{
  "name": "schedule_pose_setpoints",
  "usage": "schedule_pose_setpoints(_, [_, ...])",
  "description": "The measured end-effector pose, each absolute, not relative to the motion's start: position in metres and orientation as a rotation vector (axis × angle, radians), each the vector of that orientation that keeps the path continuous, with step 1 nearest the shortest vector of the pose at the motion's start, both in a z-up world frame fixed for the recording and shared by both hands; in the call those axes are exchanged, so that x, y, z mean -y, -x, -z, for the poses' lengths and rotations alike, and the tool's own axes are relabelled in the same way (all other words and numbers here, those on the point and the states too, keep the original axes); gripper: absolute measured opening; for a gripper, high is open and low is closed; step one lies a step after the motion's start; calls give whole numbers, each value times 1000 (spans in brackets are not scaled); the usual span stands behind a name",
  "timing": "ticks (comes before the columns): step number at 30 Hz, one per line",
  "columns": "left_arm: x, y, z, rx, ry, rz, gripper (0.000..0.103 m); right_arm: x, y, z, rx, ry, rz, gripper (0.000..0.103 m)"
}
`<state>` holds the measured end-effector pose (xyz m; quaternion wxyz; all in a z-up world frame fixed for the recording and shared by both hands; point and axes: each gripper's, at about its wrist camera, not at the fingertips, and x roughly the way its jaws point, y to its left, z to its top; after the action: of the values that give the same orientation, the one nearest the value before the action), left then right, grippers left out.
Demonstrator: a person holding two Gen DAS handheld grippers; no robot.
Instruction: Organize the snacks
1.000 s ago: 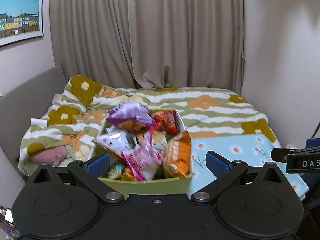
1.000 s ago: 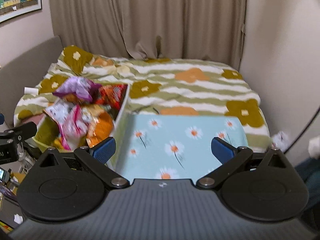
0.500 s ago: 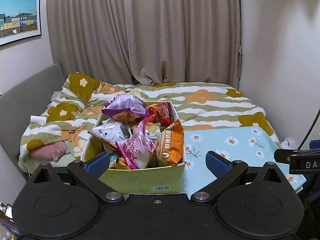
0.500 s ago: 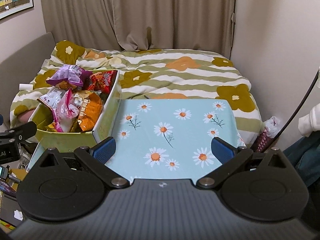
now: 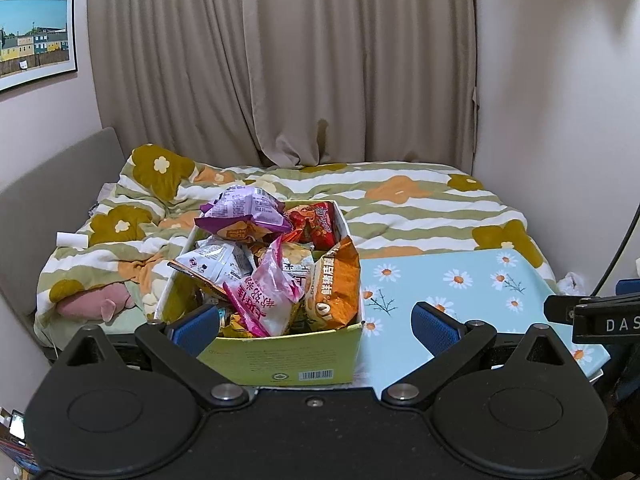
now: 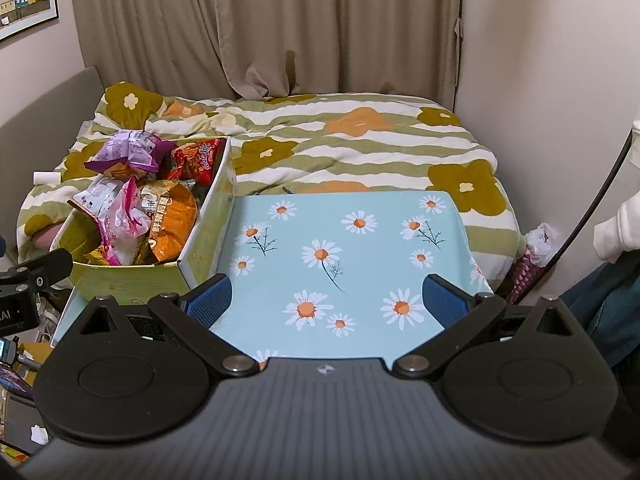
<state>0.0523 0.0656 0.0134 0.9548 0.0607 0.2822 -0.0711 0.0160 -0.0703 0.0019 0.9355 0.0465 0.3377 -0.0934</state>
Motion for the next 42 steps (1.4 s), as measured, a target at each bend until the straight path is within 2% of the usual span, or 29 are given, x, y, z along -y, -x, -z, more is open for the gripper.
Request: schedule_pose_setpoints(42, [-71, -53, -14, -547, -117, 109, 103, 58, -21, 1, -701, -96, 187, 103])
